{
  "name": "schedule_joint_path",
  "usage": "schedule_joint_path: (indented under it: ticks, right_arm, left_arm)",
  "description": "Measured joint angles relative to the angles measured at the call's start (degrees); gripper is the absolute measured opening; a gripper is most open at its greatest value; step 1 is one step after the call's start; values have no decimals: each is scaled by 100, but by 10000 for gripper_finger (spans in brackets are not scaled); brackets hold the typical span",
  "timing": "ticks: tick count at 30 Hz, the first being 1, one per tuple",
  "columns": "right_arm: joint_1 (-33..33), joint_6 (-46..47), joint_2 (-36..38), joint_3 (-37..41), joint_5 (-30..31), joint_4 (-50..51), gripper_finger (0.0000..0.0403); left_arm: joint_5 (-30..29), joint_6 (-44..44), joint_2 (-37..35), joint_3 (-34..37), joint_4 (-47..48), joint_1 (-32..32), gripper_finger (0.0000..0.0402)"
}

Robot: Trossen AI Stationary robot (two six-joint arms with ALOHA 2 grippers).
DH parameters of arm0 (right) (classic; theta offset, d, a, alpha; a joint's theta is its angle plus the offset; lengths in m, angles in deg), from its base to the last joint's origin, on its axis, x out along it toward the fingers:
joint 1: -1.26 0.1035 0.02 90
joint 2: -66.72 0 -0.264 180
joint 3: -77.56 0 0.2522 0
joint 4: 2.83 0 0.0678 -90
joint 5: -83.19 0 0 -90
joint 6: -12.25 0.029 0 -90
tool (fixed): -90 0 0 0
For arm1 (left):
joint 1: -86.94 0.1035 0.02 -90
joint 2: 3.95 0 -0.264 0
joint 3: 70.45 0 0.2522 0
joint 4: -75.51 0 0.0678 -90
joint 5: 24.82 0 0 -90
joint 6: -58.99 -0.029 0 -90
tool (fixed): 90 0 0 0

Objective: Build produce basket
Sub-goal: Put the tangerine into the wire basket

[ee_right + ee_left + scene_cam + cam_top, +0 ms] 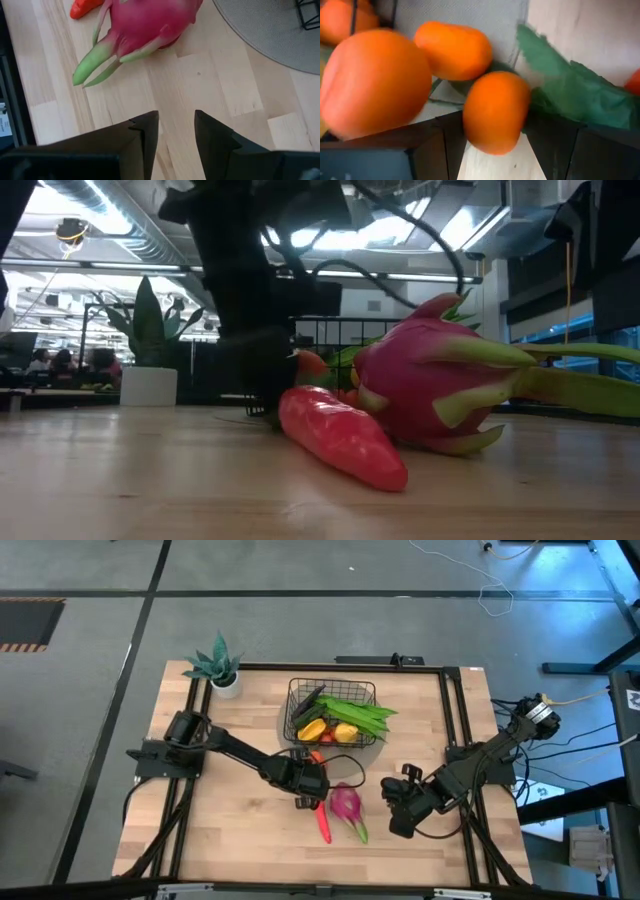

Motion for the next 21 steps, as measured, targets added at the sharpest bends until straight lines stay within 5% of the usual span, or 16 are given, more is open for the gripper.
schedule_joint_path:
  ticks: [10, 21]
  right_arm:
    - [0, -2, -2, 0, -1, -24, 116]
    - [0, -26, 0, 0, 4, -50, 116]
  left_arm:
    - [107, 158, -200, -32, 85, -342, 118]
    - [-635, 457, -964, -113, 132, -664, 61]
